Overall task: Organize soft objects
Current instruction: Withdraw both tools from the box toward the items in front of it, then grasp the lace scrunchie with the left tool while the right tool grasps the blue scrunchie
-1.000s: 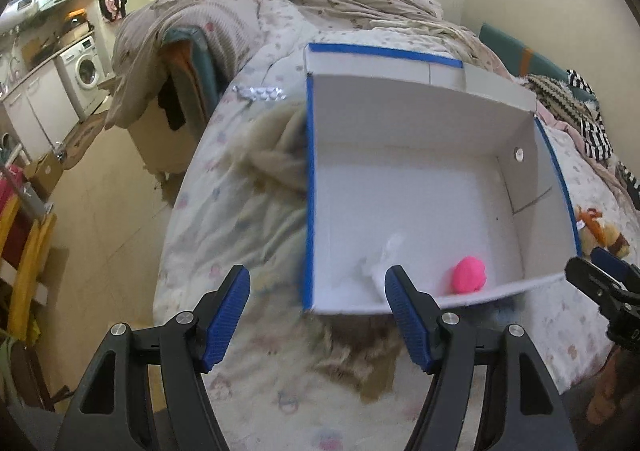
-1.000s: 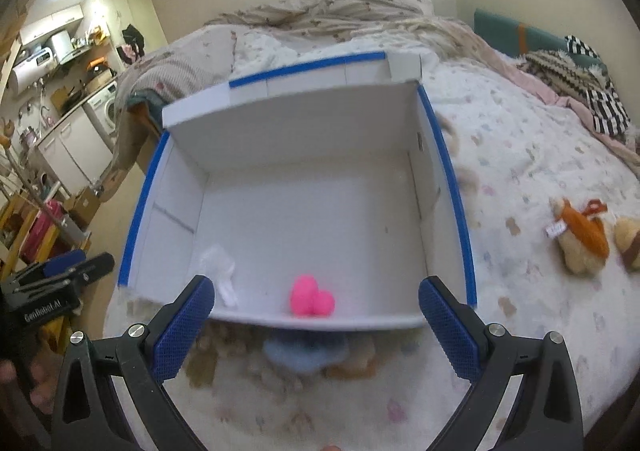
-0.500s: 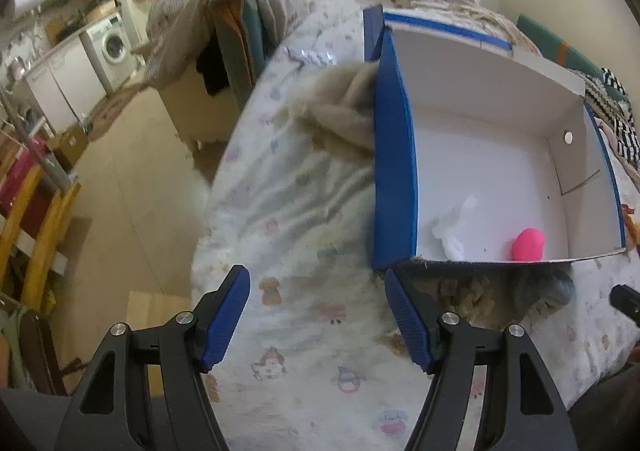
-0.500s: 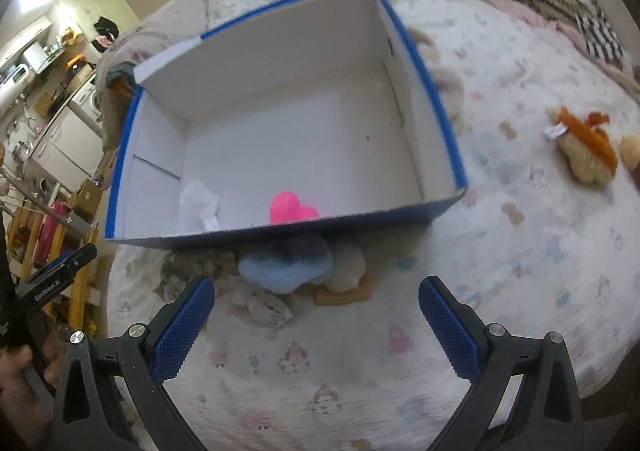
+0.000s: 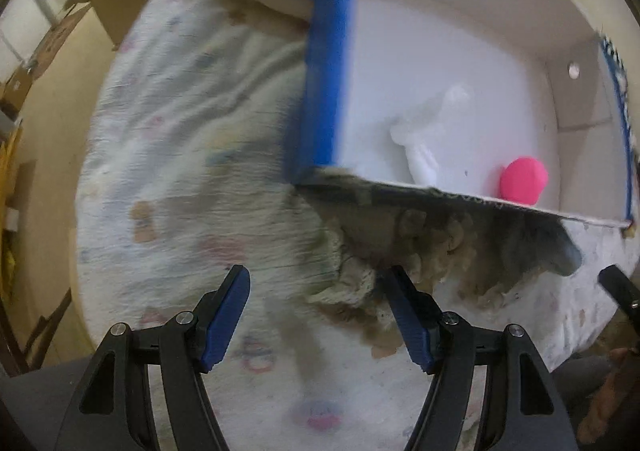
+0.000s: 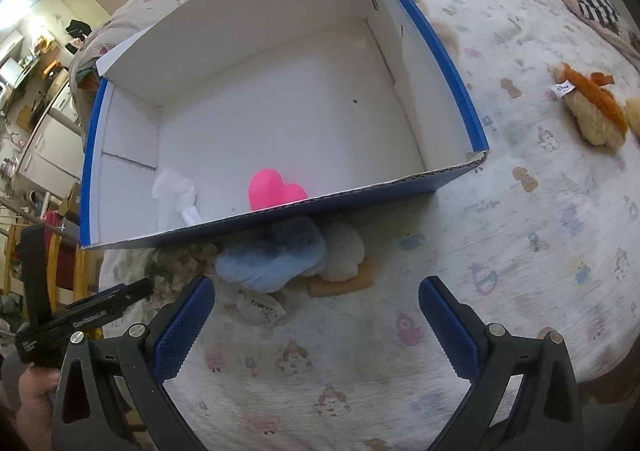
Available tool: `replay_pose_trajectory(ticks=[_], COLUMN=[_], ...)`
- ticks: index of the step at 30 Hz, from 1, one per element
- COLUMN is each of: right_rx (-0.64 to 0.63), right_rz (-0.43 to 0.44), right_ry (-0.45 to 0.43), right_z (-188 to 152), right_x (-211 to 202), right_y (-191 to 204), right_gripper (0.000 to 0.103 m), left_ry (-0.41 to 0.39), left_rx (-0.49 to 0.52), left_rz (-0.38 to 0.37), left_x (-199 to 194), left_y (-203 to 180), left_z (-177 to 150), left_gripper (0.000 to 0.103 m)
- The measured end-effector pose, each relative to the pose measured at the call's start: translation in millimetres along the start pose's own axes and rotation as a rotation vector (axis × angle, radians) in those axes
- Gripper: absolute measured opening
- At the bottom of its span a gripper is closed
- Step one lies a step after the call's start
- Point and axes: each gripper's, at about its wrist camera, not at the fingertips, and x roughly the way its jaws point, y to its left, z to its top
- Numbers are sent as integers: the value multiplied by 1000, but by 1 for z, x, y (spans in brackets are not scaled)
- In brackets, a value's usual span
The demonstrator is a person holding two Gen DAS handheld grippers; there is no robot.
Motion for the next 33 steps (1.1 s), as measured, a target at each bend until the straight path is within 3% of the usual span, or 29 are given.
replay_pose_trajectory(ticks=[3,5,7,11,16,21,31,33], right_rx=[12,25,49,140,239,198,86,105], right_rz=[3,8,19,54,109,94,-20,-24], right_ry=[2,7,12,27,64,78,143,164], right_z=[0,2,3,7,7,9,23,22], right_x=[0,1,1,3,11,19,61,68], right_y=[-4,-8,-15,-34,-48,-40,0,-3], right_gripper=[103,103,103,103,103,103,103,82], left_ry=[14,19,33,14,-90,-142,-146,-143], left_rx=[32,41,51,60,8,-43,-34,-35], left_rz=[58,35,19,27,66,40,16,14], left_x=[8,8,8,0,-35,-57,-59,-57], left_y=[-9,-13,-14,-10,10,23,13,14], left_z=[-1,0,-1,-4,-8,-12,-8,-7], left_gripper=[63,26,13,9,9,9,9,9])
